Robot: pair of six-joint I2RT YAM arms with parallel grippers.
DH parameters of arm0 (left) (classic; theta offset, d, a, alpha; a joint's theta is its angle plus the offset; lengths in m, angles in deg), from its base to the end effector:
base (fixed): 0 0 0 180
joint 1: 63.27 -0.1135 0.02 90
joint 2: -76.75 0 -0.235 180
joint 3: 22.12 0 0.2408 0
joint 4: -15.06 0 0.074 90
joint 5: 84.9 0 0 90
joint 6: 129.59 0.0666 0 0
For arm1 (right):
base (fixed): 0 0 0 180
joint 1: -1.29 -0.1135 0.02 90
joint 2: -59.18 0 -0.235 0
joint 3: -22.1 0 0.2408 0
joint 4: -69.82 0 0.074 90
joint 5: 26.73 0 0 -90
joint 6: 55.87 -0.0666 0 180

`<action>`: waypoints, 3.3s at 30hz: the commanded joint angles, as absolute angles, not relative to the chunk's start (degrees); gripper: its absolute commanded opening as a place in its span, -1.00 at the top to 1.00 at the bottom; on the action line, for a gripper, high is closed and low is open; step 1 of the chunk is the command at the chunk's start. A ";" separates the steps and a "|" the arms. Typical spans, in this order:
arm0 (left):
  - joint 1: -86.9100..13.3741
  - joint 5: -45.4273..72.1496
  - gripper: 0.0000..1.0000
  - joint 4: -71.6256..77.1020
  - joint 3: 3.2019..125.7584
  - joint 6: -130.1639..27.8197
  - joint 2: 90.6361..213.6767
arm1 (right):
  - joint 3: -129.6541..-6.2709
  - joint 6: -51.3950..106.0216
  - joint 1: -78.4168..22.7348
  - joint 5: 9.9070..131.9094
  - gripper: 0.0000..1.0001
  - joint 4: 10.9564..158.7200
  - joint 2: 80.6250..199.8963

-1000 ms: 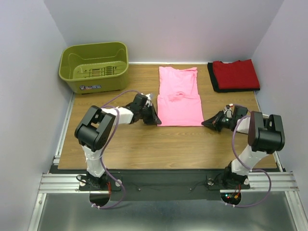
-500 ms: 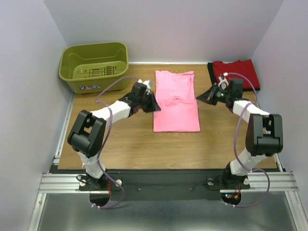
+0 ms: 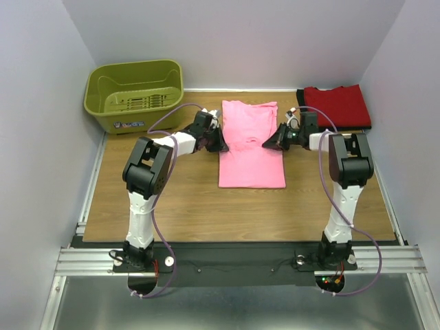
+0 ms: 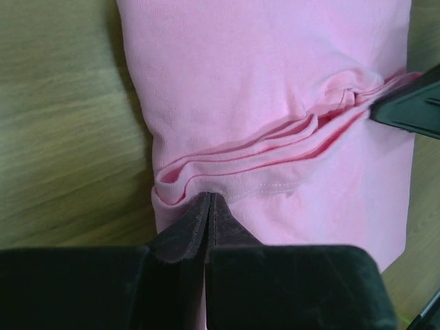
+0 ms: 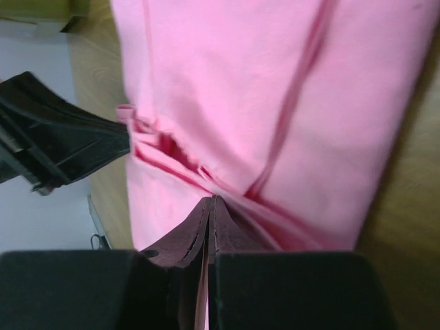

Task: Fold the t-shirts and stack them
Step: Fold the tshirt

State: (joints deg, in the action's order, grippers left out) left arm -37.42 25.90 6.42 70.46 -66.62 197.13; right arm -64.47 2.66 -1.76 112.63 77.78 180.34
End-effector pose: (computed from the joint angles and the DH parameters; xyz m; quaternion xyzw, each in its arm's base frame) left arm 0.4050 -0.2225 0.1230 0.0723 0.8789 -0.3416 0.3251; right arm 0.4230 0.0731 0.0985 0.0413 0.8476 0.4735 0.2357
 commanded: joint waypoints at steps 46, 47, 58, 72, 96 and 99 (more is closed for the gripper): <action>-23.98 2.46 -0.15 -14.84 51.90 -67.98 171.49 | -41.02 11.10 -3.46 73.37 -0.54 114.04 135.38; -23.98 2.55 -0.12 -15.01 52.07 -67.98 172.63 | -40.85 11.19 -3.55 73.55 -0.54 114.12 135.29; -23.54 2.11 -0.05 -15.62 55.68 -67.72 176.50 | -40.32 11.10 -5.48 72.50 -0.56 114.39 136.35; -21.00 0.53 0.12 -21.51 59.72 -66.84 183.45 | -43.04 7.06 -14.26 64.59 -0.64 116.15 143.19; -20.99 1.67 1.00 -20.72 57.70 -64.20 181.78 | -46.12 2.75 -20.25 56.77 -0.15 116.59 151.64; -20.99 1.76 1.00 -20.72 57.61 -63.94 181.34 | -45.50 2.31 -20.51 55.89 -0.15 116.50 153.31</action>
State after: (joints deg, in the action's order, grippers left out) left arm -21.23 1.88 -17.54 59.47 -65.42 182.00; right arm -45.28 3.63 -19.82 58.51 116.43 151.06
